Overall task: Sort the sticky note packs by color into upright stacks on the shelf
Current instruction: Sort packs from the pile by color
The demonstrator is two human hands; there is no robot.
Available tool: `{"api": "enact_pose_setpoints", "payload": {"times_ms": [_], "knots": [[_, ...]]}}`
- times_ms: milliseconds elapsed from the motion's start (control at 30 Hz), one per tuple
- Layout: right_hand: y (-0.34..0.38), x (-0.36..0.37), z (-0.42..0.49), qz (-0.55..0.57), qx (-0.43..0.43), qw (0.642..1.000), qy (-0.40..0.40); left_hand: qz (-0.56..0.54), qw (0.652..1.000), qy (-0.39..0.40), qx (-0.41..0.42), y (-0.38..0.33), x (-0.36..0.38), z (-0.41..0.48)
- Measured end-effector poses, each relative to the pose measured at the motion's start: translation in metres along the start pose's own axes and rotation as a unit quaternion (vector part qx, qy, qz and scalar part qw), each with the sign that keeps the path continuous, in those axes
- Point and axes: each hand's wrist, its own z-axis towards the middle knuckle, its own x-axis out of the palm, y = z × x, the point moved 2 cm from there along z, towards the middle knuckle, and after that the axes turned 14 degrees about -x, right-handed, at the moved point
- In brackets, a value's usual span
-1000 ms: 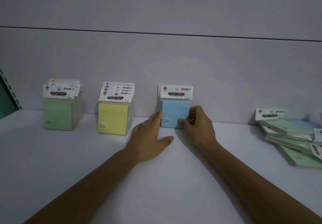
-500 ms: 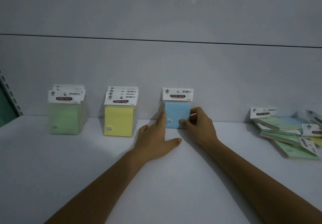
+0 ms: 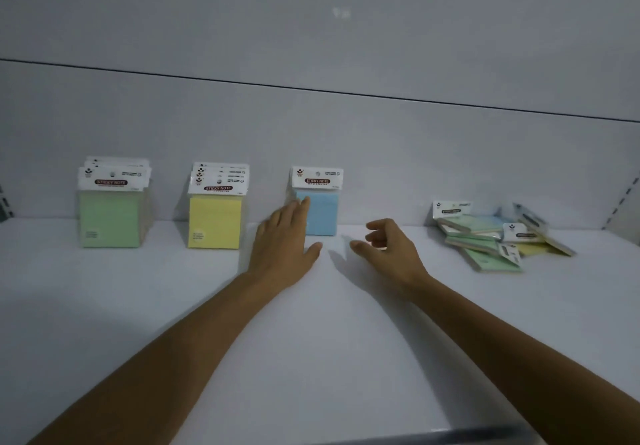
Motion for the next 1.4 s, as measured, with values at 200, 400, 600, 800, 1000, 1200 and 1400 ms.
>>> {"api": "enact_pose_setpoints", "payload": {"times_ms": [200,400,600,800,1000,1200,1400], "knots": [[-0.018,-0.078,-0.038,-0.108,-0.06,0.992,0.035,0.06,0.992,0.024,0.11,-0.058,-0.001,-0.014],[-0.07,-0.159,-0.056,-0.146,-0.083,0.985,0.035,0.019,0.984,0.037,0.172,-0.175,0.036,-0.028],[-0.14,-0.242,-0.061,-0.162,-0.09,0.982,0.025,0.007,0.991,0.069,0.114,-0.275,0.099,-0.029],[-0.186,-0.284,-0.019,-0.174,-0.087,0.979,-0.053,0.0,0.999,0.047,-0.015,-0.292,0.125,-0.016],[-0.228,-0.273,0.012,-0.201,0.04,0.977,0.06,-0.046,0.997,-0.057,-0.007,-0.286,0.12,-0.015],[-0.236,-0.279,0.018,-0.155,0.012,0.987,0.045,-0.212,0.975,-0.033,-0.059,-0.286,0.114,-0.014],[-0.218,-0.277,0.018,-0.099,-0.024,0.993,-0.064,-0.203,0.964,-0.036,-0.167,-0.266,0.112,0.0]]}}
